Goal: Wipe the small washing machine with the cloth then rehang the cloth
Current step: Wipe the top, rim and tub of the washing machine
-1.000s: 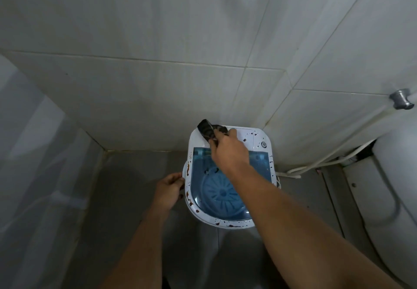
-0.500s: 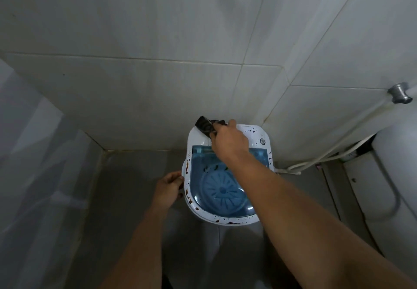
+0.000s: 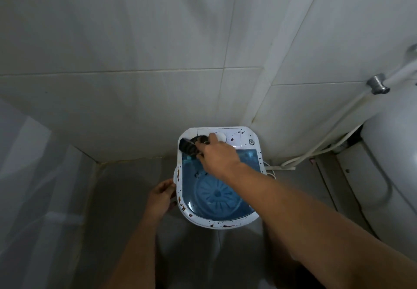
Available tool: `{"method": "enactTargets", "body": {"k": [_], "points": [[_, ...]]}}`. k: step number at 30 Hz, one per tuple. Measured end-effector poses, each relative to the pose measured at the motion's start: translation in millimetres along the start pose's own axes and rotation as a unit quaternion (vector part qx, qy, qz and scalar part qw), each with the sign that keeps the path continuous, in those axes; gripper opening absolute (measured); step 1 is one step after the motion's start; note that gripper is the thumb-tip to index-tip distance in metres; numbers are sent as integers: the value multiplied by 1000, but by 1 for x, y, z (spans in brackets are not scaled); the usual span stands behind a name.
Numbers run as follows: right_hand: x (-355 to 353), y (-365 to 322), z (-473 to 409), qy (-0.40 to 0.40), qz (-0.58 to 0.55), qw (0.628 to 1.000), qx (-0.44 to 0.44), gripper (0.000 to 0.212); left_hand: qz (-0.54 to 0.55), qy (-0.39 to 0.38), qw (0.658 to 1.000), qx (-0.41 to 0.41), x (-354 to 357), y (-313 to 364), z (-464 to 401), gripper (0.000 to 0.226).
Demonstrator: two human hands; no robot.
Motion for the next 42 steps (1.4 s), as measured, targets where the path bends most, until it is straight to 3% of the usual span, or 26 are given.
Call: {"method": "enactTargets", "body": {"k": [3, 10, 16, 19, 22, 26, 30, 34, 36, 39, 42], "points": [[3, 0, 12, -30, -7, 999, -36, 40, -1, 1, 1000, -2, 0, -1, -1, 17], [-19, 16, -54, 69, -12, 990, 120, 34, -22, 19, 1000, 9, -4, -1, 1, 19], [14, -39, -20, 17, 49, 997, -51, 44, -31, 15, 999, 7, -4, 0, 0, 14], [-22, 12, -39, 52, 23, 997, 55, 39, -28, 15, 999, 11, -4, 1, 3, 13], [-54, 72, -42, 90, -81, 980, 155, 42, -23, 18, 999, 25, -2, 6, 9, 13], [-23, 108, -7, 57, -58, 981, 176, 54, -26, 12, 999, 24, -1, 7, 6, 14], [14, 95, 53, 132, -1, 982, 132, 55, -22, 12, 999, 21, -2, 6, 5, 12], [3, 110, 53, 158, 22, 983, 88, 49, -27, 13, 999, 21, -3, 4, 2, 12], [-10, 123, 33, 145, 32, 983, 108, 45, -36, 16, 999, 22, -2, 5, 3, 12], [-14, 132, 5, 110, -37, 979, 169, 44, -41, 17, 999, 20, -2, 4, 1, 12], [-8, 131, -6, 78, -49, 975, 203, 61, -34, 23, 999, 19, -2, 1, -3, 13]]}}
Point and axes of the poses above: each hand's wrist, its own z-axis away from the middle knuckle, its own x-axis out of the palm, y = z × x, the point moved 8 cm from there along -z, towards the middle knuckle, and after that the axes turned 3 degrees about -x, right-handed, at the moved point
